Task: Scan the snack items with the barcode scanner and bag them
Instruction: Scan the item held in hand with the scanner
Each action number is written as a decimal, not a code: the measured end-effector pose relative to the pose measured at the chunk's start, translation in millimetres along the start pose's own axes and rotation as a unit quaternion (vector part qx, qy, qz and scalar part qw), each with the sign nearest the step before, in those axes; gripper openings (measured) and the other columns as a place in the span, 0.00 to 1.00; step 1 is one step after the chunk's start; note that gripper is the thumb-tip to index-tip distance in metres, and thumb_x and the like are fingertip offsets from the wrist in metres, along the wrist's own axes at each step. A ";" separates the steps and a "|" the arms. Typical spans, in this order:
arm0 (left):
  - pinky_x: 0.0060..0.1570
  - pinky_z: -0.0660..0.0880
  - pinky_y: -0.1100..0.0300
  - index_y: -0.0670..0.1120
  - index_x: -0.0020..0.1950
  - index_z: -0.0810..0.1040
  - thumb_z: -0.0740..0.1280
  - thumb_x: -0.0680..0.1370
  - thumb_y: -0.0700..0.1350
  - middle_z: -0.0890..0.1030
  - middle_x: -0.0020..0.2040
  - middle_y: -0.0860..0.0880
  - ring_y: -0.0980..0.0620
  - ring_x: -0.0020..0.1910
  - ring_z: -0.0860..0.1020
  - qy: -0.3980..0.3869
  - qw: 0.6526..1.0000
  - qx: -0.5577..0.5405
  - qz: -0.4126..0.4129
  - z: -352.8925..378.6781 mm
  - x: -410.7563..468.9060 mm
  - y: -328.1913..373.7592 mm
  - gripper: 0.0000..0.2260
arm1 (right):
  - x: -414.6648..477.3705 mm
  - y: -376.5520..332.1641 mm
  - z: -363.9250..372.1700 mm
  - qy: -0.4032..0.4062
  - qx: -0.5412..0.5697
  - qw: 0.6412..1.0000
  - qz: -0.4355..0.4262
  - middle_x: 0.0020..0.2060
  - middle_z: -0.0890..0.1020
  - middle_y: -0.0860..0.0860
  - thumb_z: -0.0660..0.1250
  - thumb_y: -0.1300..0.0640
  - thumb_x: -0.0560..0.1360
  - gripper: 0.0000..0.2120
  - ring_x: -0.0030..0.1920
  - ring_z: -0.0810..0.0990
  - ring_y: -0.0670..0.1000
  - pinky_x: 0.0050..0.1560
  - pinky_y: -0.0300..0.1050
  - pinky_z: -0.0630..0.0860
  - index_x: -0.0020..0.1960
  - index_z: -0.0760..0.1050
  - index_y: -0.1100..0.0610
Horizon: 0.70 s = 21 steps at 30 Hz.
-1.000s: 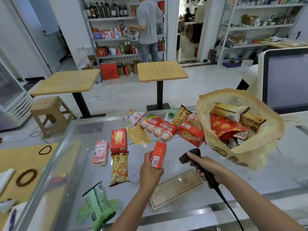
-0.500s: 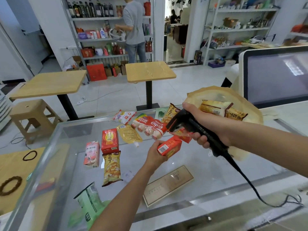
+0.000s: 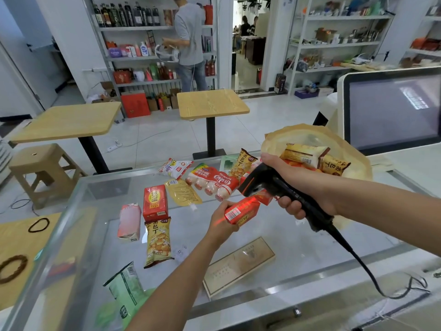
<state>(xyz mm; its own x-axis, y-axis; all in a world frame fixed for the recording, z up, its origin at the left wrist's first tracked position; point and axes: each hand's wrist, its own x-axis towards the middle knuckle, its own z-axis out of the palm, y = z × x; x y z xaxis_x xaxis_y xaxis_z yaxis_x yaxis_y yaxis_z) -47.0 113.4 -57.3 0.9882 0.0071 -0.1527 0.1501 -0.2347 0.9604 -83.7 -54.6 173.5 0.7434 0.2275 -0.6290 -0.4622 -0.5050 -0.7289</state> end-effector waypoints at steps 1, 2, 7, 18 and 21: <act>0.49 0.79 0.58 0.48 0.59 0.71 0.72 0.68 0.32 0.75 0.53 0.52 0.51 0.54 0.75 -0.001 1.000 0.002 -0.002 0.1 0.1 0.4 0.24 | -0.3 1.3 -1.0 0.001 -0.001 1.000 0.002 0.24 0.70 0.51 0.57 0.25 0.68 0.34 0.20 0.66 0.47 0.20 0.34 0.65 0.42 0.72 0.59; 0.50 0.79 0.58 0.48 0.59 0.71 0.73 0.69 0.32 0.75 0.53 0.52 0.51 0.54 0.75 0.001 1.000 0.008 -0.004 0.3 0.4 0.8 0.23 | -1.0 2.3 -1.6 0.001 -0.003 1.000 0.006 0.24 0.70 0.51 0.57 0.25 0.68 0.34 0.20 0.66 0.47 0.20 0.34 0.65 0.42 0.72 0.59; 0.52 0.79 0.55 0.50 0.59 0.71 0.74 0.70 0.35 0.75 0.54 0.53 0.52 0.54 0.75 0.011 1.000 0.025 -0.008 0.8 0.7 2.0 0.23 | 2.0 7.2 -3.8 -0.007 0.013 1.000 0.010 0.24 0.70 0.51 0.57 0.26 0.69 0.34 0.21 0.67 0.47 0.20 0.35 0.65 0.46 0.73 0.59; 0.45 0.80 0.53 0.51 0.54 0.75 0.75 0.68 0.35 0.80 0.49 0.50 0.58 0.45 0.78 0.183 0.982 -0.046 -0.007 2.8 -11.0 1.4 0.20 | 108.6 94.5 17.2 0.136 0.055 0.988 -0.042 0.30 0.82 0.60 0.56 0.32 0.75 0.33 0.30 0.81 0.57 0.32 0.46 0.80 0.56 0.74 0.62; 0.43 0.79 0.58 0.50 0.57 0.75 0.75 0.68 0.35 0.80 0.51 0.49 0.56 0.46 0.78 0.203 0.979 -0.013 0.009 -5.6 -13.9 1.0 0.22 | 126.2 109.0 24.6 0.113 0.032 0.993 0.007 0.31 0.83 0.61 0.54 0.30 0.74 0.35 0.31 0.82 0.58 0.38 0.50 0.82 0.47 0.74 0.64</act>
<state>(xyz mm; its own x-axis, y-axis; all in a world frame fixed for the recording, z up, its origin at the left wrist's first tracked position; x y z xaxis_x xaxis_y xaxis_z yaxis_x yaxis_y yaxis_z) -60.4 118.4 -52.9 0.9199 0.3904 -0.0359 0.1284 -0.2135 0.9685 -52.1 -60.5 8.1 0.8229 0.0242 -0.5677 -0.4977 -0.4515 -0.7406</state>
